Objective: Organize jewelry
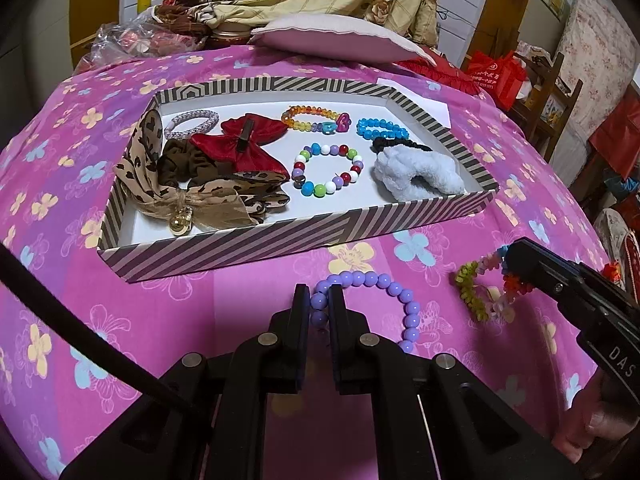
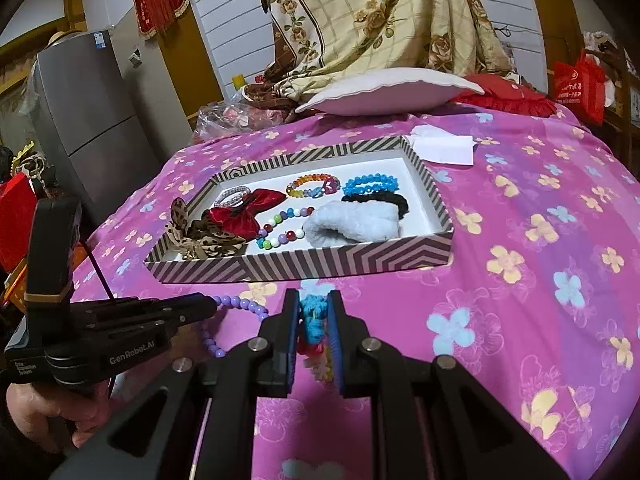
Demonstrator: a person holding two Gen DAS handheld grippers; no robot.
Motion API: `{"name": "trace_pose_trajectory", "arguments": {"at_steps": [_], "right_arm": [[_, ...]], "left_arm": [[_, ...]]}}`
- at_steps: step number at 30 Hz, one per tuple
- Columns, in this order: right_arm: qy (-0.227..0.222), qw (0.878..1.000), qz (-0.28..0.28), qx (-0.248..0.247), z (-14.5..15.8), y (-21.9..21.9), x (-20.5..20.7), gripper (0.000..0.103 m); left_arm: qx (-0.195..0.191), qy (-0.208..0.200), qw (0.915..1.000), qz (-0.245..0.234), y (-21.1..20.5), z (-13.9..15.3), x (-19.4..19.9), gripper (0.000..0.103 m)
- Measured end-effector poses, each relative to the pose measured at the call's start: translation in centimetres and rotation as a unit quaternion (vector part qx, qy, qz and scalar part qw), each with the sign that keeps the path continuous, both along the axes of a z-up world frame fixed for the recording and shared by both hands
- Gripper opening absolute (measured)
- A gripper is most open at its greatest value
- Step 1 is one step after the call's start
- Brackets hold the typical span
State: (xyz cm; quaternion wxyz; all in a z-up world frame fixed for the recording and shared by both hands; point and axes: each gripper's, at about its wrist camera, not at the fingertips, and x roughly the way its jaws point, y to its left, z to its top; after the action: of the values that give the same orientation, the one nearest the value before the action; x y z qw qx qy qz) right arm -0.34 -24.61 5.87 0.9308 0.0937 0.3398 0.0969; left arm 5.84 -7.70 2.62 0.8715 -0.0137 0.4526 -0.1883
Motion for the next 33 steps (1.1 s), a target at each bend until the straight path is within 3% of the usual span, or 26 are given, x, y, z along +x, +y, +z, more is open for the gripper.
{"name": "trace_pose_trajectory", "arguments": {"at_steps": [33], "right_arm": [[-0.005,1.0,0.004,-0.017,0.24,0.53,-0.29,0.014]], "left_arm": [[0.005,0.0,1.0,0.001,0.03,-0.05,0.18,0.018]]}}
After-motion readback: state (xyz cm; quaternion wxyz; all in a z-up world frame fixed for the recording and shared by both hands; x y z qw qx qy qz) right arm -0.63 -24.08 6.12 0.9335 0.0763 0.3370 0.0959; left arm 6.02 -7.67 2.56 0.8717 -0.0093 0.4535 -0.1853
